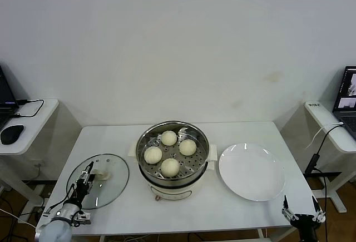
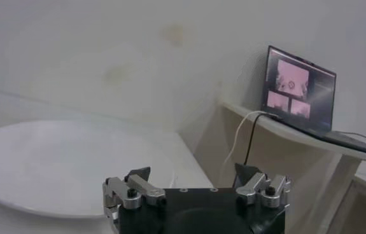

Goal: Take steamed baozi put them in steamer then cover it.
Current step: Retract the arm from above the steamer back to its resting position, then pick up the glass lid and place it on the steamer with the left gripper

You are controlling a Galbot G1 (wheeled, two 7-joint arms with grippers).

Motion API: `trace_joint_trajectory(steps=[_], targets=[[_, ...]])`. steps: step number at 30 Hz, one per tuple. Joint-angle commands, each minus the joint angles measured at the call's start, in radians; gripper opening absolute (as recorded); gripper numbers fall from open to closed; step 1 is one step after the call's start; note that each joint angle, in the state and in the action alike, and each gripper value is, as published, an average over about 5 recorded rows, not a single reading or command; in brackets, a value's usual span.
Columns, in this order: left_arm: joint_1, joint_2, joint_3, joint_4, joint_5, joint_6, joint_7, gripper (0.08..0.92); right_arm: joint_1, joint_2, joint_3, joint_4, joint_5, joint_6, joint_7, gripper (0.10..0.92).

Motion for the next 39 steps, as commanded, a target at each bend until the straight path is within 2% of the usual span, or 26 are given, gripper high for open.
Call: trace_joint_trajectory(steps=[1,13,16,23,30,36,39], targets=[[-0.02,0.011,0.009,0.013,-0.034,-0.013,0.013,0.542,-0.005,0.002,-0.005,0.007,-0.003,-0.004,-0.002,0.823],[-0.033,0.01,0.02,0.03,-0.07,-0.025,0.01,0.198,-0.012,0.011,-0.016,0.007,-0.017,0.0,-0.002,0.823],[-0.033,0.007,0.02,0.036,-0.082,-0.03,-0.005,0.141,-0.014,0.011,-0.016,0.009,-0.018,0.0,-0.002,0.823],[0.001,-0.003,-0.012,-0.022,-0.091,-0.025,-0.06,0.133,-0.016,0.015,-0.021,0.013,-0.026,0.001,-0.003,0.823],[0.099,-0.018,-0.087,-0.199,-0.092,0.029,-0.089,0.133,-0.019,0.017,-0.033,0.024,-0.04,0.003,-0.003,0.823],[0.221,-0.005,-0.159,-0.389,-0.139,0.126,-0.056,0.133,-0.037,0.015,-0.051,0.052,-0.051,0.006,-0.003,0.823],[0.289,0.016,-0.196,-0.522,-0.187,0.195,0.006,0.133,-0.048,0.01,-0.063,0.063,-0.056,0.006,-0.003,0.823]])
